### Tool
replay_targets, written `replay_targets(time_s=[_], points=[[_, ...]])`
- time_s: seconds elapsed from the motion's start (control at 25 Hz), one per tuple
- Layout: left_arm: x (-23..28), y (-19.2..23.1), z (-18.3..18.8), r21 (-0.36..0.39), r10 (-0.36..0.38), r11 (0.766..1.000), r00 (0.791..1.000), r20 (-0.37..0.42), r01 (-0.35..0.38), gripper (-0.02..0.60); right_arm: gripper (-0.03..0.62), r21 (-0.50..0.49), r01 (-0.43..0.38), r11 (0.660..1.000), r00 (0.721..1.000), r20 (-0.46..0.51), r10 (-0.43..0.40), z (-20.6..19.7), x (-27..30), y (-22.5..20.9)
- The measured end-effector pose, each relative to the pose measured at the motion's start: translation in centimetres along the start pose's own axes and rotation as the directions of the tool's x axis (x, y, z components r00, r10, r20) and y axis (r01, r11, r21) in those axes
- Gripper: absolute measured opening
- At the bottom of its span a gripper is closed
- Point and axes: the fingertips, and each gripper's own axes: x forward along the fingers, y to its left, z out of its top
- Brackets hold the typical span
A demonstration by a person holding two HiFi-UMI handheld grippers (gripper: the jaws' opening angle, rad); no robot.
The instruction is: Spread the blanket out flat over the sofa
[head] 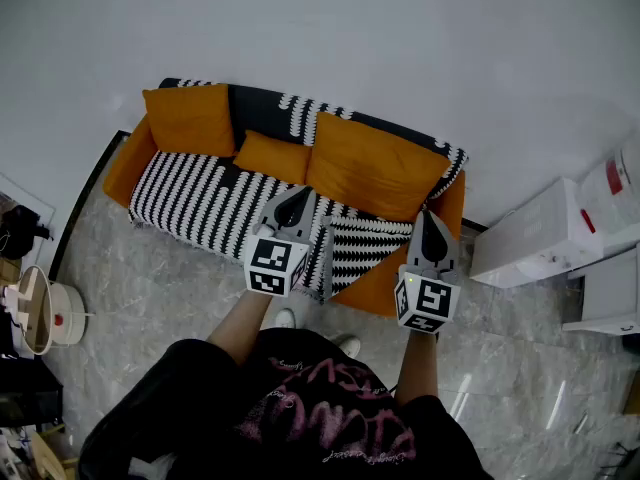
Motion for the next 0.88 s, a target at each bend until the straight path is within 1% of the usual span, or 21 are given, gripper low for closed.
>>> replay_targets(time_s=[0.24, 0.4, 0.72, 0.88], points=[[0.1, -1.3, -0.3, 0.003, 0.001, 1.000, 1.000, -0.013, -0.001, 0.011, 0.020, 0.016, 0.002, 1.000, 1.000, 0.006, -0.002, -0.5, -0.7, -1.1], [-0.1, -2.8, -0.5, 0.016, 0.007, 1.000, 1.000, -0.028, -0.007, 0.011, 0.020, 0.034, -0.008, 0.999, 0.999, 0.039, 0.007, -0.3, -1.8, -2.1], [-0.4, -6.9, -0.9, 0.043, 0.026, 0.999, 0.998, -0.057, -0.023, 0.011, 0.020, 0.066, -0.024, 0.998, 0.998, 0.051, 0.021, -1.6, -4.5, -5.4], [-0.1, -8.6, -1.3, 0.053, 0.030, 0.998, 0.997, -0.072, -0.026, 0.011, 0.020, 0.082, -0.020, 0.996, 0.999, 0.046, 0.016, -2.3, -5.2, -7.3]])
